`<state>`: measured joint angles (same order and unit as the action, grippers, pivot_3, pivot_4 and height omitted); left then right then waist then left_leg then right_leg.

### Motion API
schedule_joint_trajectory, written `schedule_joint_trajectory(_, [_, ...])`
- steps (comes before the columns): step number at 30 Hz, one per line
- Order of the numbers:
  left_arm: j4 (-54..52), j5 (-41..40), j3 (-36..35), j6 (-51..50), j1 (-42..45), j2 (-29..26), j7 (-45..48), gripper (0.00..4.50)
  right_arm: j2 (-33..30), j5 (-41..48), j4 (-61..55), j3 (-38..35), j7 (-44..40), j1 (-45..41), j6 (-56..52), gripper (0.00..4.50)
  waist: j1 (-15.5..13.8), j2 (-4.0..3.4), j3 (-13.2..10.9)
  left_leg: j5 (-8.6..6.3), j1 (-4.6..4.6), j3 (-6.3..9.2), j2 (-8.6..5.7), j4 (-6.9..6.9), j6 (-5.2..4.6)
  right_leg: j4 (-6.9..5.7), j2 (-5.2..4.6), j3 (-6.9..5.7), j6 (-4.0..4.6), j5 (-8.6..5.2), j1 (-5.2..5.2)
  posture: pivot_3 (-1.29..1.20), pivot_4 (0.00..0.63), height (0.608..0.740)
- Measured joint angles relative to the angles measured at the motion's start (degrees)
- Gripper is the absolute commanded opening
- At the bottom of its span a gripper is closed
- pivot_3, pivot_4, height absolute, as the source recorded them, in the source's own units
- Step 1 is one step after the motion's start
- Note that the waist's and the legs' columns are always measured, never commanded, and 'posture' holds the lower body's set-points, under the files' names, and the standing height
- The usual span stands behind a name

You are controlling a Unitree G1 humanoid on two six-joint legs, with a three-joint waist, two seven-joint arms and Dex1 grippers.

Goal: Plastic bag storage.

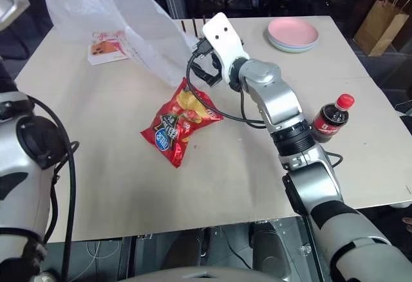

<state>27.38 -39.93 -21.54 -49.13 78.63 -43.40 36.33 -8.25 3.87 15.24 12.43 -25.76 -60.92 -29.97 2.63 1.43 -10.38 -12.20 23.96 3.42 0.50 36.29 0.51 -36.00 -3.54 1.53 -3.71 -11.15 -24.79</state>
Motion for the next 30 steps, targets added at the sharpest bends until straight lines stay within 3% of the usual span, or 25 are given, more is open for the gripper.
schedule_joint_trajectory(6, [-5.2, -2.1, -2.3, -3.7, -4.3, 1.5, -3.9, 0.04, 1.6, -2.8, 4.9, 0.4, 0.5, -1.6, 8.0, 4.50, 0.0, 0.00, 0.0, 0.01, 0.00, 0.00, 0.00, 0.01, 0.01, -0.10, 0.00, 0.01, 0.00, 0.00, -0.03, 0.00, 0.150, 0.740])
schedule_joint_trajectory(7, [-6.9, -2.1, -2.6, -4.2, -5.1, 2.1, -4.8, 0.00, 1.7, -2.5, 3.6, -0.2, 0.3, -1.8, 8.3, 4.25, 0.0, 0.00, 0.0, 0.01, 0.00, 0.01, 0.00, 0.01, 0.03, -0.12, 0.00, 0.02, 0.00, 0.00, -0.03, 0.00, 0.150, 0.740])
schedule_joint_trajectory(9, [-8.8, -2.7, -2.7, -4.7, -5.9, 3.1, -6.4, 0.00, 1.7, -1.2, 0.4, -1.6, -0.3, -2.4, 7.9, 3.56, -0.1, 0.00, 0.0, 0.11, 0.01, 0.02, 0.01, 0.02, 0.18, -0.34, 0.00, 0.01, 0.01, 0.00, -0.04, 0.00, 0.150, 0.740])
schedule_joint_trajectory(14, [-11.2, -4.1, -4.1, -5.5, -6.6, 5.4, -10.3, 0.00, 1.1, 1.9, -7.3, -2.2, -3.4, -1.1, 4.0, 1.29, -0.1, 0.00, 0.0, 0.01, -0.05, 0.01, -0.01, 0.07, 0.02, -0.37, -0.01, 0.01, 0.01, 0.00, -0.03, 0.00, 0.150, 0.740])
schedule_joint_trajectory(17, [-12.4, -5.7, -5.5, -7.0, -6.9, 6.8, -12.1, 0.00, 3.9, 3.0, -4.4, -2.0, -4.4, -0.8, 4.1, 0.11, 0.1, 0.01, 0.0, 0.04, -0.13, 0.02, 0.00, 0.11, 0.06, -0.49, 0.01, 0.03, 0.01, 0.00, -0.04, 0.00, 0.150, 0.740])
schedule_joint_trajectory(22, [-20.1, -12.1, -7.5, -12.2, -8.5, 8.3, -16.3, 0.00, 10.9, 0.6, 13.9, 0.2, -3.6, -6.2, 11.6, 0.11, 1.3, 0.00, 0.0, 0.12, -0.23, 0.03, 0.00, 0.14, 0.18, -0.75, 0.01, 0.10, 0.01, 0.00, -0.08, 0.00, 0.150, 0.740])
schedule_joint_trajectory(30, [-33.4, -26.0, -12.4, -21.8, -16.5, 10.4, -27.2, 0.00, 16.5, -2.4, 39.5, -1.0, -0.3, -14.8, 27.6, 0.11, 1.3, 0.02, 0.0, 0.13, -0.18, 0.07, -0.02, 0.14, 0.21, -0.71, -0.02, 0.09, 0.02, 0.01, -0.08, 0.00, 0.150, 0.740])
